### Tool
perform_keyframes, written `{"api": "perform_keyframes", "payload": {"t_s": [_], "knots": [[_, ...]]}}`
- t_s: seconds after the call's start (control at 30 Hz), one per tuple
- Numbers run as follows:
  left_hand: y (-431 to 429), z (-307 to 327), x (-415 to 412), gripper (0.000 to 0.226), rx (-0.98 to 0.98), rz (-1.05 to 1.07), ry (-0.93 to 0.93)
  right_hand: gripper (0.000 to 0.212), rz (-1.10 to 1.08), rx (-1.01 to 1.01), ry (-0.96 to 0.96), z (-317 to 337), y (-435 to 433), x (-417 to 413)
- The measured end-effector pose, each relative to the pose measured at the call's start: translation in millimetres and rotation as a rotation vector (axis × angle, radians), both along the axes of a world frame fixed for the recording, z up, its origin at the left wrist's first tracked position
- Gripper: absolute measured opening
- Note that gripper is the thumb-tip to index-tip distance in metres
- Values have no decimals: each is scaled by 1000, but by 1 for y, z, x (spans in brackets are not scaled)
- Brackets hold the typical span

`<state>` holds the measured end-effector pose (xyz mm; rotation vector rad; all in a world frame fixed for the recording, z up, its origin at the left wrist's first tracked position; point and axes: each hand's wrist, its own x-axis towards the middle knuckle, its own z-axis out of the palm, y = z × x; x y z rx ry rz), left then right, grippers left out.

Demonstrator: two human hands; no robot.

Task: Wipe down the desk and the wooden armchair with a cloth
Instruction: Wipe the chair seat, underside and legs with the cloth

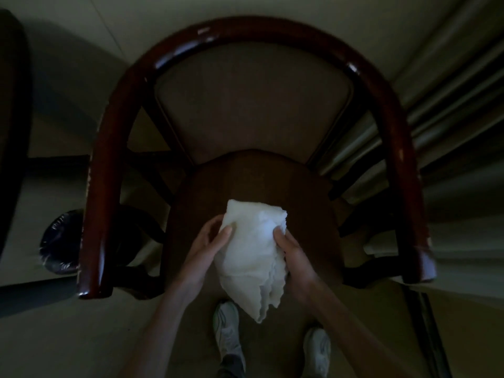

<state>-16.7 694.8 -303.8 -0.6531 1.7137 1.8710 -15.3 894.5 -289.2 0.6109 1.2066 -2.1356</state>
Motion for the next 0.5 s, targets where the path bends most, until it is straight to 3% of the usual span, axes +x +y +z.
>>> {"api": "perform_keyframes", "payload": {"t_s": [0.3,0.4,0.5], "knots": [[27,129,-11,58,313,114,23,50,131,-144,-43,140,42,-10],[44,161,3,59,327,163,89,58,160,-151,-7,178,60,-2],[64,187,22,64,294,183,150,51,223,-96,-33,205,74,13]]}}
